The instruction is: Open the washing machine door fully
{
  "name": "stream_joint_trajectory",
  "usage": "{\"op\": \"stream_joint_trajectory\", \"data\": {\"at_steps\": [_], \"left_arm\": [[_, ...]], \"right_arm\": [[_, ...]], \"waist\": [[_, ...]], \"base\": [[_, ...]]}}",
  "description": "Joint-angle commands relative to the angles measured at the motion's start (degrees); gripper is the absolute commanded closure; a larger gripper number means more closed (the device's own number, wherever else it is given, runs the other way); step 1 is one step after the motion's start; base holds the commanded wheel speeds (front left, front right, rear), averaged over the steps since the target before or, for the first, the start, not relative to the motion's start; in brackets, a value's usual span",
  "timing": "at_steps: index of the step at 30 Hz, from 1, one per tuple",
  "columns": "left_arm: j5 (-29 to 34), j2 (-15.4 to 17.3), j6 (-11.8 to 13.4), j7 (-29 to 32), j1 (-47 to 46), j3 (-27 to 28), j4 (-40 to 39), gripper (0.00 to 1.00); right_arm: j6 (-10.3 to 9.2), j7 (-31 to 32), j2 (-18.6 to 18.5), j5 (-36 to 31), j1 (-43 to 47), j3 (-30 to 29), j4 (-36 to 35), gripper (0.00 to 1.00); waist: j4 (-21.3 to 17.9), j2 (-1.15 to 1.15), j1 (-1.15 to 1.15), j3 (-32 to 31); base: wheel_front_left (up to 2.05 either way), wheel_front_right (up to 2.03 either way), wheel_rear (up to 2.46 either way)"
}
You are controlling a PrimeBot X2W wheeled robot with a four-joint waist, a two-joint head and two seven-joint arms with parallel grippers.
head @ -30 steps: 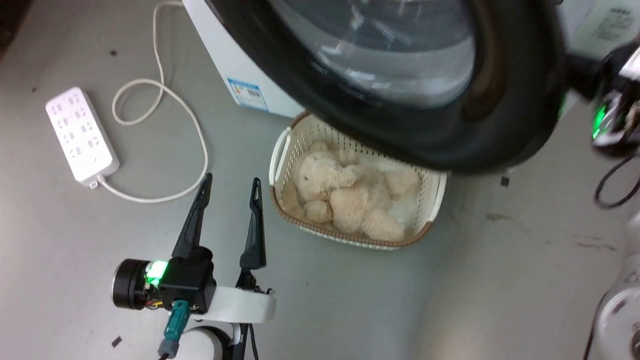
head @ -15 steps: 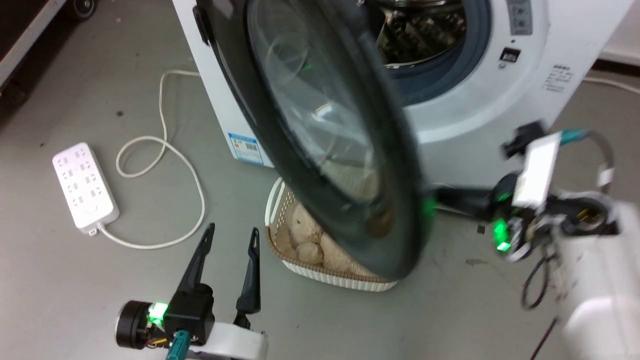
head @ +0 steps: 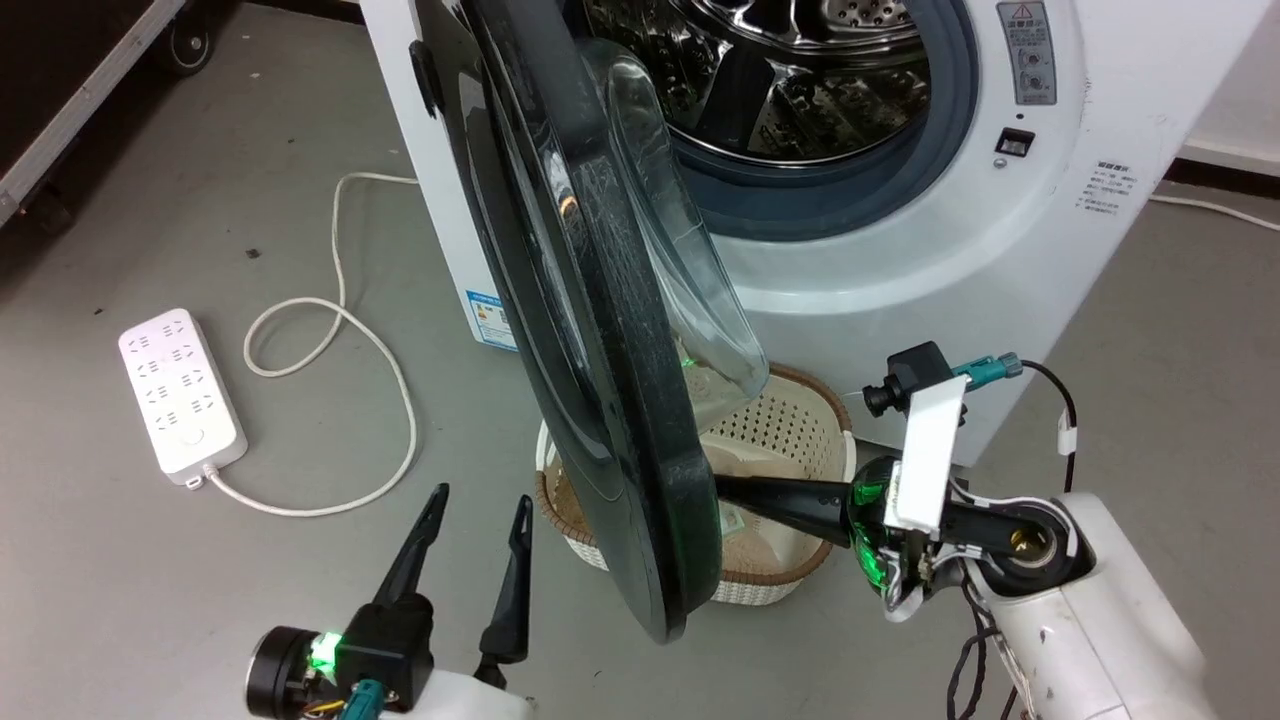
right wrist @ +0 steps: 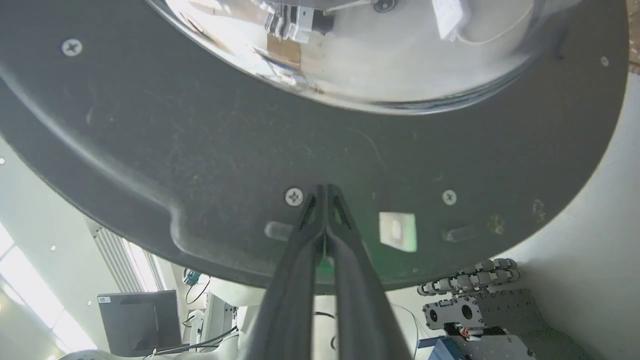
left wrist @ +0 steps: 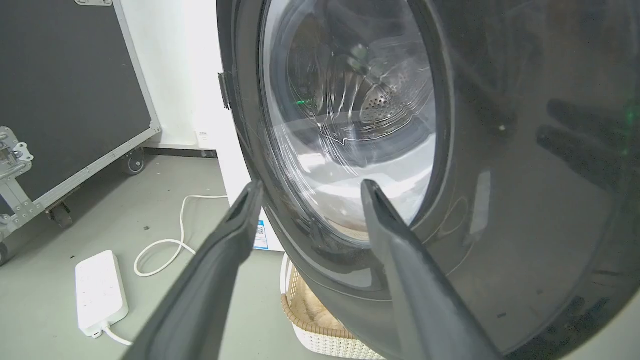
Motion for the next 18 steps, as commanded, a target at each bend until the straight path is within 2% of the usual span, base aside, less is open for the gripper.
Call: {"op": "stream_joint_trajectory", "data": {"at_steps": [1,2,3,5,6,7,9,10,11,12,16,18], "left_arm": [[-0.2,0.1,0.0,-0.3,0.3,0.6,0.1,0.0],[-0.2,0.1,0.0,-0.3,0.3,0.6,0.1,0.0],[-0.4,0.0,0.0,-0.3,0.4,1.0,0.1,0.0],[-0.6,0.0,0.0,-0.3,0.4,1.2,0.1,0.0],[-0.8,-0.1,-0.2,-0.3,0.3,1.6,0.2,0.0],[-0.8,-0.1,-0.2,-0.3,0.3,1.6,0.2,0.0],[-1.1,-0.1,-0.4,-0.3,0.3,1.9,0.3,0.0],[-1.2,-0.2,-0.5,-0.3,0.2,2.1,0.4,0.0],[-1.7,-0.3,-0.6,-0.3,0.4,2.6,0.4,0.0],[-1.7,-0.3,-0.6,-0.3,0.4,2.6,0.4,0.0],[-2.1,-0.4,-0.6,-0.3,1.1,3.7,0.3,0.0],[-2.2,-0.4,-0.8,-0.3,1.4,3.9,0.3,0.0]], "right_arm": [[-0.03,-2.0,0.1,-0.7,1.0,-0.1,-0.8,0.83],[-0.03,-2.0,0.1,-0.7,1.0,-0.1,-0.8,0.83],[-0.03,-4.8,0.1,-1.8,1.1,-1.4,-1.3,0.0],[-0.03,-6.3,0.0,-2.7,1.0,-2.1,-2.1,0.0],[-0.03,-10.0,-1.0,-5.5,1.4,-3.5,-5.0,0.0],[-0.03,-10.0,-1.0,-5.5,1.4,-3.5,-5.0,0.0],[-0.03,-14.3,-2.5,-8.7,2.5,-4.7,-8.9,0.0],[-0.03,-16.8,-4.0,-11.5,3.1,-4.8,-11.7,0.0],[-0.03,-22.8,-7.5,-18.3,4.9,-3.5,-17.8,0.0],[-0.03,-22.8,-7.5,-18.3,4.9,-3.5,-17.8,0.0],[-0.03,-35.9,-14.1,-30.3,9.2,-0.5,-27.1,0.0],[-0.03,-43.0,-17.5,-37.4,11.4,0.5,-29.5,0.0]], "waist": [[-0.5,0.0,0.0,-0.2],[-0.5,0.0,0.0,-0.2],[-1.1,0.0,0.0,-0.5],[-1.5,0.0,0.0,-0.7],[-2.2,0.0,0.0,-1.3],[-2.2,0.0,0.0,-1.3],[-2.9,0.0,0.0,-2.2],[-3.3,0.0,0.0,-2.6],[-4.2,0.0,0.0,-3.7],[-4.2,0.0,0.0,-3.7],[-6.2,0.0,0.0,-5.2],[-7.0,0.0,0.0,-5.8]], "base": [[0.0,0.0,0.0],[0.0,0.0,0.0],[0.0,0.0,0.0],[0.0,0.0,0.0],[0.0,0.0,0.0],[0.0,0.0,0.0],[0.0,0.0,0.0],[0.0,0.0,0.0],[0.0,0.0,0.0],[0.0,0.0,0.0],[0.0,0.0,0.0],[0.0,0.0,0.0]]}}
